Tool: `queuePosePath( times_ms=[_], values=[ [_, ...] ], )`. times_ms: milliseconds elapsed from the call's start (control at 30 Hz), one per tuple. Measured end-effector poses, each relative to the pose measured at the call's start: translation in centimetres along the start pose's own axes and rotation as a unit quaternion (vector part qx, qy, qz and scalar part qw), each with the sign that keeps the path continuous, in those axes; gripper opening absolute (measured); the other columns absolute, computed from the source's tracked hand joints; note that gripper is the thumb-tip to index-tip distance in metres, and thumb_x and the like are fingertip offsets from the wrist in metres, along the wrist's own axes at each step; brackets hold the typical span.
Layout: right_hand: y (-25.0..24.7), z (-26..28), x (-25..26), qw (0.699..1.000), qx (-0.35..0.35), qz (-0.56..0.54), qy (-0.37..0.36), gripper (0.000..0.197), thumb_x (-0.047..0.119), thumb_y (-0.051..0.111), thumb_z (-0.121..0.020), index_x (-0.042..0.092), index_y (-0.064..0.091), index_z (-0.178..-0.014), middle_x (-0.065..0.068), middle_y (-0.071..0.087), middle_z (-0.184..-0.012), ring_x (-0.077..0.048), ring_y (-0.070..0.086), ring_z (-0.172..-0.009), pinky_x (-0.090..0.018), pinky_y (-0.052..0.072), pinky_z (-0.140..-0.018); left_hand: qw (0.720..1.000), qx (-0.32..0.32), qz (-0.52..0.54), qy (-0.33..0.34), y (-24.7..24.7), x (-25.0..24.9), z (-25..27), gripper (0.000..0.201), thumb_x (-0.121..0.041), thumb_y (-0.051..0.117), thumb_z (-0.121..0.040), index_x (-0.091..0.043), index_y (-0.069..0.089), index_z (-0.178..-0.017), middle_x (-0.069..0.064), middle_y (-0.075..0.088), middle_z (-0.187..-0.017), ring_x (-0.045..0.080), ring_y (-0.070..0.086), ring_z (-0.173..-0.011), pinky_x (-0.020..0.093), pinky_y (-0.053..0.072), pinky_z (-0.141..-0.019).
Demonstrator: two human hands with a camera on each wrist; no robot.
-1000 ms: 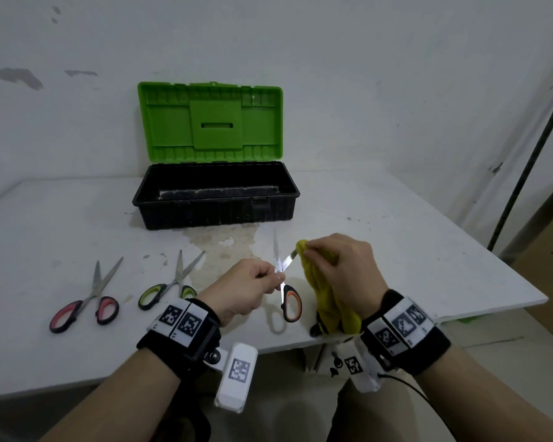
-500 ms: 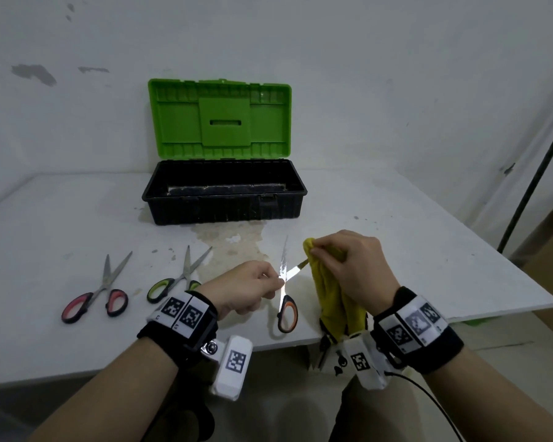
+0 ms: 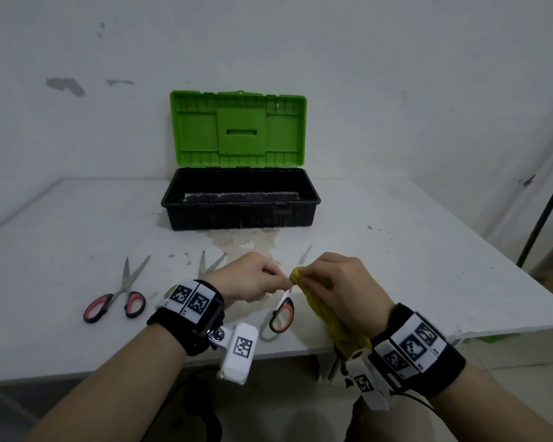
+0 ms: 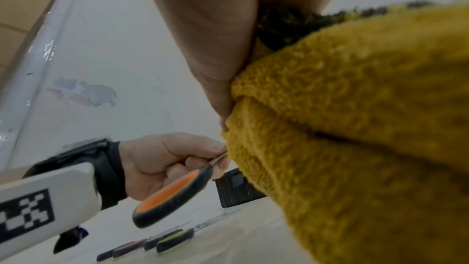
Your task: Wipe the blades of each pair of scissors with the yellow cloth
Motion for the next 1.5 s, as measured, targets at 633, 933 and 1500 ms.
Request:
queuePosePath(
  times_ms=[633,933,1500],
  values=[
    [-2.7,-0.7,-0.8,0.992,-0.080,0.015,0.092,0.016,0.028,0.063,-0.091,0.021,0.074,-0.100,0.004,0.064,-0.091,-0.010,0.057,-0.078,-0.016,0.046,-0.072,0.994,-0.014,-0.072,0.075,0.0,-0.8,0.1,0.018,-0.032,0.072,-0.091,-0.017,0.077,-0.084,-0.006,0.053,-0.057,0.009,0.042,-0.051,0.020,0.036,-0.049],
    [-0.6,-0.1,0.0,0.998,-0.016,0.034,0.052,0.019,0.031,0.057,-0.094,0.023,0.073,-0.100,0.003,0.062,-0.090,-0.012,0.058,-0.079,-0.030,0.052,-0.073,0.986,-0.020,-0.131,0.097,0.3,-1.4,0.3,0.017,-0.030,0.069,-0.093,-0.015,0.076,-0.089,-0.018,0.056,-0.049,-0.003,0.048,-0.046,0.008,0.035,-0.046],
    [-2.4,0.4,0.2,0.997,0.025,0.069,0.015,0.017,0.032,0.055,-0.095,0.030,0.071,-0.102,0.014,0.063,-0.103,-0.008,0.059,-0.086,-0.026,0.051,-0.072,0.996,0.081,0.022,0.040,0.2,-0.2,0.8,0.015,-0.015,0.069,-0.092,0.000,0.073,-0.092,-0.005,0.047,-0.052,0.012,0.033,-0.046,0.023,0.024,-0.043]
  ],
)
Point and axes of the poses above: each hand's wrist, its own z-axis away from the middle knuckle, its own y-axis out of the palm, x = y × z, the point moved 2 cm from there along -z, towards the middle knuckle
